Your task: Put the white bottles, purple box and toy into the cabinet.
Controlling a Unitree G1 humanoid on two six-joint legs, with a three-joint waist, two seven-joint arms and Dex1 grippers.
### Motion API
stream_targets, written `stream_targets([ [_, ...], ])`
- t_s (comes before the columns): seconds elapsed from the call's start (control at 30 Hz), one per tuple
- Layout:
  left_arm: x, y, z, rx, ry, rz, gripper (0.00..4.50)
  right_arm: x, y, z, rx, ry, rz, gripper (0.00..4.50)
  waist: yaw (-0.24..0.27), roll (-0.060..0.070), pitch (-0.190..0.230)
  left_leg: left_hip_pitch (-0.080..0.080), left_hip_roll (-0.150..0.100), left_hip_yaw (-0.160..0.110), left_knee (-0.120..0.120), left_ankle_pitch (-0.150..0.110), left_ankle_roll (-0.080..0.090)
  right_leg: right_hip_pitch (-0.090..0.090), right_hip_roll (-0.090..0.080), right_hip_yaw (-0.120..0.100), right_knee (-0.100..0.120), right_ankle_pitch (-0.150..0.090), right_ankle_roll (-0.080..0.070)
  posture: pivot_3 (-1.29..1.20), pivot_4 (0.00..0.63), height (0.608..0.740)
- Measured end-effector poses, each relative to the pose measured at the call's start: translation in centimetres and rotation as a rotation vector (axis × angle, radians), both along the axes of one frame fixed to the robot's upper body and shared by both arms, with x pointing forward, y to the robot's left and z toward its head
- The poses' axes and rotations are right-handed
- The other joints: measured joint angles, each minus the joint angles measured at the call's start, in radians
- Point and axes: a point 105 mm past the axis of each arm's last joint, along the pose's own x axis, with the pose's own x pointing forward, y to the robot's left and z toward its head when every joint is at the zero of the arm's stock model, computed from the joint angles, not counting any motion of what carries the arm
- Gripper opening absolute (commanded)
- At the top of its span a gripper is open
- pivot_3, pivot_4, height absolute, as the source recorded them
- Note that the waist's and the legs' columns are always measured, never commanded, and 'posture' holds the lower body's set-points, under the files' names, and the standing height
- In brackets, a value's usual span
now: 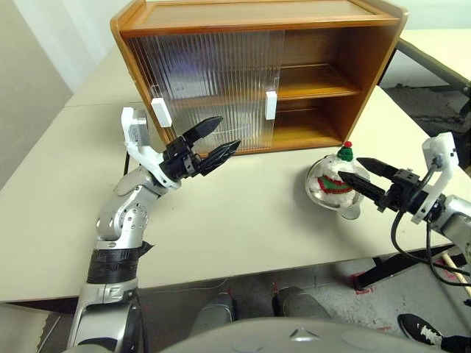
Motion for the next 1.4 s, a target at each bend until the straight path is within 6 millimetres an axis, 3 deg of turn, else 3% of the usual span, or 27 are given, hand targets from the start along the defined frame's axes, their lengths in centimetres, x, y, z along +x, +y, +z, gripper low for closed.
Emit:
stream_targets([
  [0.53, 0.0, 0.0, 0.1, -0.005, -0.005, 0.008, 4.50, 1.2, -0.4, -3.0, -0.024, 0.053, -0.038, 4.47, 0.007, 0.000, 0.000, 0.000, 0.000, 0.000, 0.000, 0.003, 0.011, 0.000, 0.000, 0.000, -0.001, -0.002, 0.000, -0.18, 0.045, 0.740],
  [0.93, 0.0, 0.2, 0.1, 0.016, -0.017, 0.020, 4.50, 2.0, 0.5, -3.4, -0.027, 0.057, -0.028, 4.47, 0.024, 0.000, 0.000, 0.000, 0.000, 0.000, 0.000, 0.003, 0.010, 0.000, 0.000, 0.000, -0.001, -0.002, 0.000, -0.17, 0.060, 0.740],
  [1.03, 0.0, 0.3, 0.1, 0.023, -0.019, 0.015, 4.50, 2.2, 0.6, -3.1, -0.025, 0.058, -0.026, 3.84, 0.026, 0.000, 0.000, 0.000, 0.000, 0.000, -0.001, 0.002, 0.010, 0.000, 0.000, 0.000, -0.001, -0.002, 0.000, -0.16, 0.062, 0.740],
  [1.27, 0.3, 0.3, 0.7, 0.036, -0.040, 0.005, 4.50, 2.6, 0.6, -2.3, -0.032, 0.048, -0.018, 1.27, 0.030, 0.000, 0.001, 0.000, 0.000, 0.000, -0.001, -0.001, 0.005, 0.000, 0.000, 0.001, -0.001, 0.000, -0.004, -0.19, 0.053, 0.740],
  [1.4, 0.4, 0.1, 0.6, 0.035, -0.042, 0.002, 4.50, 2.9, 0.7, -1.3, -0.019, 0.029, -0.003, 0.31, 0.030, 0.000, 0.001, 0.000, 0.000, 0.000, -0.001, 0.000, 0.007, 0.000, 0.000, 0.001, -0.001, -0.001, -0.005, -0.20, 0.040, 0.740],
])
